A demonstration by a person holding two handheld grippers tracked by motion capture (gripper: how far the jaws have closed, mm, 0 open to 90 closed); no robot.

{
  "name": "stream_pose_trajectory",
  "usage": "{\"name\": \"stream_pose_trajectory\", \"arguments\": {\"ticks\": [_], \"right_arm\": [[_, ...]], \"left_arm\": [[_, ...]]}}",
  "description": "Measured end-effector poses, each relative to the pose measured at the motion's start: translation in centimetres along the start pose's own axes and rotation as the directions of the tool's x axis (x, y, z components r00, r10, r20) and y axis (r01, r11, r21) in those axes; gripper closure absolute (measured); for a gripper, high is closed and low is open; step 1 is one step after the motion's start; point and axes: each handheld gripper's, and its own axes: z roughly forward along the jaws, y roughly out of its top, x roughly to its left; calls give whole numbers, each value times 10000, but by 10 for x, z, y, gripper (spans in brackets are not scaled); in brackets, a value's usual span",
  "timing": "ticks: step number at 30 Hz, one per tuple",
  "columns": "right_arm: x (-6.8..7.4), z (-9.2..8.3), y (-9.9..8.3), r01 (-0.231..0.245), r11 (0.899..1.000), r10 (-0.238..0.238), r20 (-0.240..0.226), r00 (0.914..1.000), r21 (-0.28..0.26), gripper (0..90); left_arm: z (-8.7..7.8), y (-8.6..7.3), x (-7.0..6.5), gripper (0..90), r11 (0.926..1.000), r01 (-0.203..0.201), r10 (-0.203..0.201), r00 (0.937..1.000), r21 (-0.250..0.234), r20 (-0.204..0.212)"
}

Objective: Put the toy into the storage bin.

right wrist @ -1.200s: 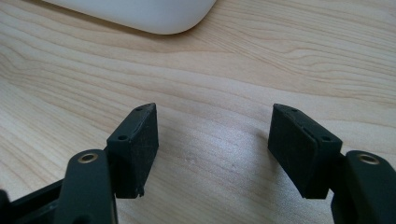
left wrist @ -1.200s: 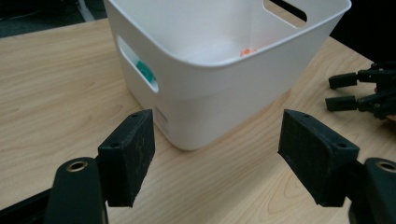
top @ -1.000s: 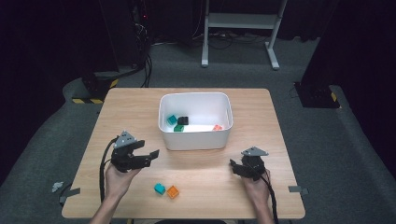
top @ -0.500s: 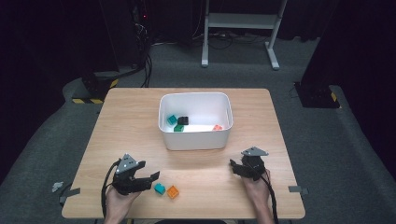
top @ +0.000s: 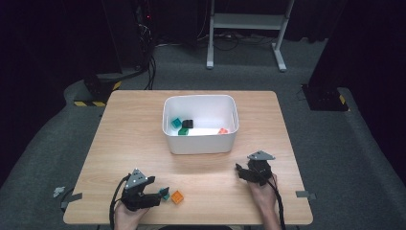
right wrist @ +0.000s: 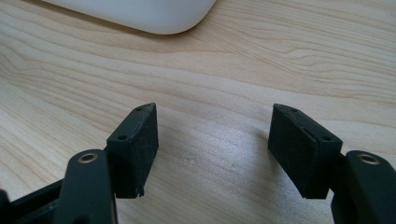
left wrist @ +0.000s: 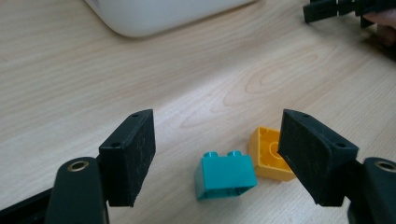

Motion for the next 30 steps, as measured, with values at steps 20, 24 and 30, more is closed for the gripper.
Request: {"name": "stream_pose_trajectory", "arguments": {"ticks": [20,24,30], "right_arm": [[0,0,0,1,10000,-1,0,10000,0,331],[0,0,0,2,10000,-2,0,10000,-1,331],[0,0,0,-9,10000,9,1,10000,7,331]], "left_arm": [[18,-18,-4,484,9986,-198,198,9998,485,21],[19,-18,-4,515,9985,-237,237,9997,496,21],[20,-19,-5,546,9981,-335,334,9994,512,20]]}}
